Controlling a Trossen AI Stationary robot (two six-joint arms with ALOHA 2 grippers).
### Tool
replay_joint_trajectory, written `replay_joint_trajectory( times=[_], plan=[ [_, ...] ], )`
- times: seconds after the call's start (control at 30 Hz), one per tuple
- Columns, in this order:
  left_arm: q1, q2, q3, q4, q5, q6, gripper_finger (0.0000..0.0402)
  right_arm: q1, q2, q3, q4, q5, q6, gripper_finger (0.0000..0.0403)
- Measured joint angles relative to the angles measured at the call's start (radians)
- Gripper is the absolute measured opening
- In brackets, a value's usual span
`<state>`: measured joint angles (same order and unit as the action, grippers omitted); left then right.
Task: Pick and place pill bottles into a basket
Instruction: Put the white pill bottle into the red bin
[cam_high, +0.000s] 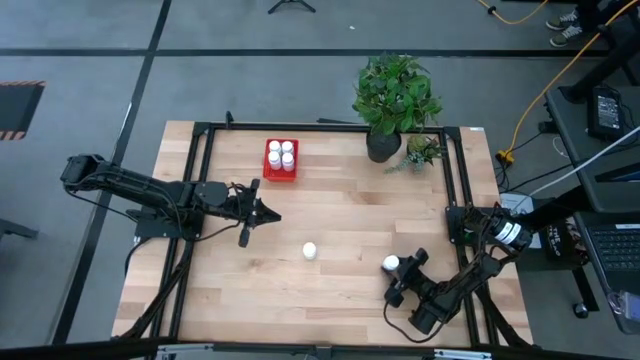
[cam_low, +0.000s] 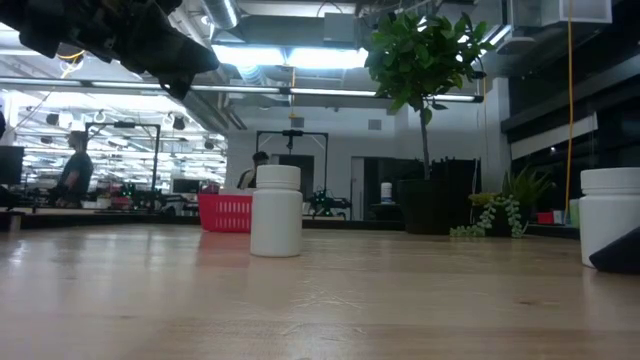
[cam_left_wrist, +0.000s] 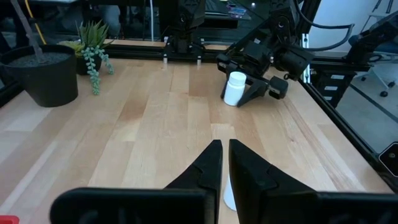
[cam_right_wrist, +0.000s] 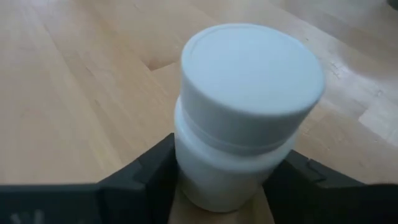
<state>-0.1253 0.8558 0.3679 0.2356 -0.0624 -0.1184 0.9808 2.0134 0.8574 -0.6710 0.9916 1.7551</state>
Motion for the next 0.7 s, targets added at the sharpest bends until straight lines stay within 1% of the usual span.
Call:
replay_joint_trajectory(
  times=[0.13,0.37,0.53,0.7],
  plan=[
    [0.0,0.0,0.0,0.0,0.0,0.0,0.0023,0.006,0.0,-0.001,-0.017,-0.001,-0.004,0.0173],
    [0.0,0.0,0.0,0.0,0.0,0.0,0.0022,0.006,-0.017,-0.002,-0.017,-0.019,-0.005,0.0173],
    [0.0,0.0,0.0,0.0,0.0,0.0,0.0027,0.007,-0.094,-0.005,-0.043,-0.079,-0.019,0.0172],
    [0.0,0.0,0.0,0.0,-0.001,0.0,0.0028,0.003,-0.183,-0.005,-0.055,-0.102,-0.095,0.0171]
  ],
)
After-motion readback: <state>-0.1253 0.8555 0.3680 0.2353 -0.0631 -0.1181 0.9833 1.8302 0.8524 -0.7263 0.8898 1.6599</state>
